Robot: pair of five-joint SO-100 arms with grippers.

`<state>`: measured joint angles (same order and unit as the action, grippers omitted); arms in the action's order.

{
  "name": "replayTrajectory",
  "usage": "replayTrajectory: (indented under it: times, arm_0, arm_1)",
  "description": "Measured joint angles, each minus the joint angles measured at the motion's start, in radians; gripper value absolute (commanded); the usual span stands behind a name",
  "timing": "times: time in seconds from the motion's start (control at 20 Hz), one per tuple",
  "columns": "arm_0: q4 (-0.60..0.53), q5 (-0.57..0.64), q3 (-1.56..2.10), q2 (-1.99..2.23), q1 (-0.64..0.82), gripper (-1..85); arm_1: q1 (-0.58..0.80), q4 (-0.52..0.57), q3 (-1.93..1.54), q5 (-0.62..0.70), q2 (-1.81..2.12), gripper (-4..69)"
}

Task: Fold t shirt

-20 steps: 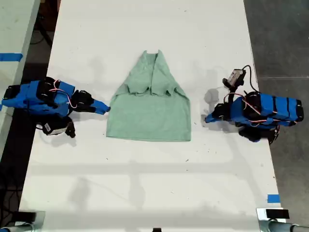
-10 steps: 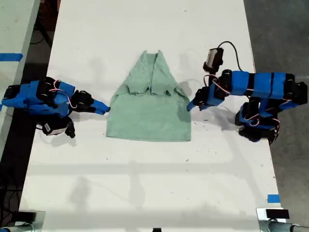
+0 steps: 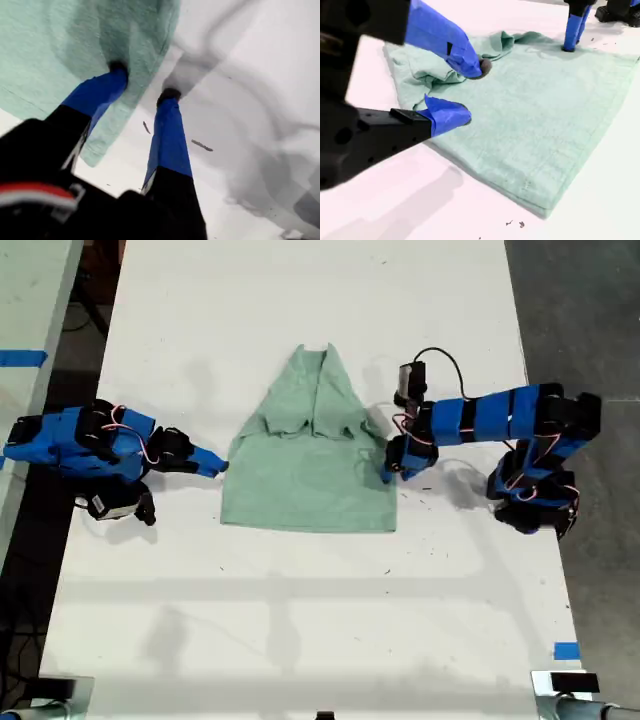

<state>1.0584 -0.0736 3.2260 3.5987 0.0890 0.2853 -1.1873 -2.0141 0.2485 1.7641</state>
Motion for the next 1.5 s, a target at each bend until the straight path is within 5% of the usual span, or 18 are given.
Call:
replayTrajectory:
  times: [0.3, 0.5, 0.7, 0.85, 0.9, 1.0, 1.1, 1.25, 1.4, 1.5]
  arm_0:
    - [0.0, 0.0, 0.0, 0.0, 0.0, 11.2]
    - [0.0, 0.0, 0.0, 0.0, 0.0, 11.2]
    - [0.0, 0.0, 0.0, 0.0, 0.0, 11.2]
    - [0.0, 0.0, 0.0, 0.0, 0.0, 11.2]
    - [0.0, 0.0, 0.0, 0.0, 0.0, 11.3]
    - [0.0, 0.0, 0.0, 0.0, 0.0, 11.3]
    - [0.0, 0.0, 0.0, 0.0, 0.0, 11.3]
    - [0.0, 0.0, 0.0, 0.0, 0.0, 11.3]
    - [0.0, 0.0, 0.0, 0.0, 0.0, 11.3]
    - [0.0, 0.0, 0.0, 0.0, 0.0, 11.3]
  arm_1:
    - [0.011, 0.038, -0.028, 0.0, -0.009, 1.4]
    - [0.014, -0.173, 0.209, 0.026, -0.041, 1.4]
    - [-0.067, -0.388, 0.796, 0.13, -0.353, 1.4]
    - [-0.129, -0.388, 1.203, 0.206, -0.647, 1.4]
    - [-0.138, -0.351, 1.233, 0.224, -0.701, 2.6]
    - [-0.155, -0.276, 1.253, 0.259, -0.787, 20.2]
    - [-0.164, -0.229, 1.253, 0.273, -0.811, 27.0]
    - [-0.172, -0.236, 1.253, 0.285, -0.81, 26.5]
    - [-0.155, -0.373, 1.253, 0.308, -0.673, 25.2]
    - [-0.115, -0.492, 1.244, 0.316, -0.495, 1.9]
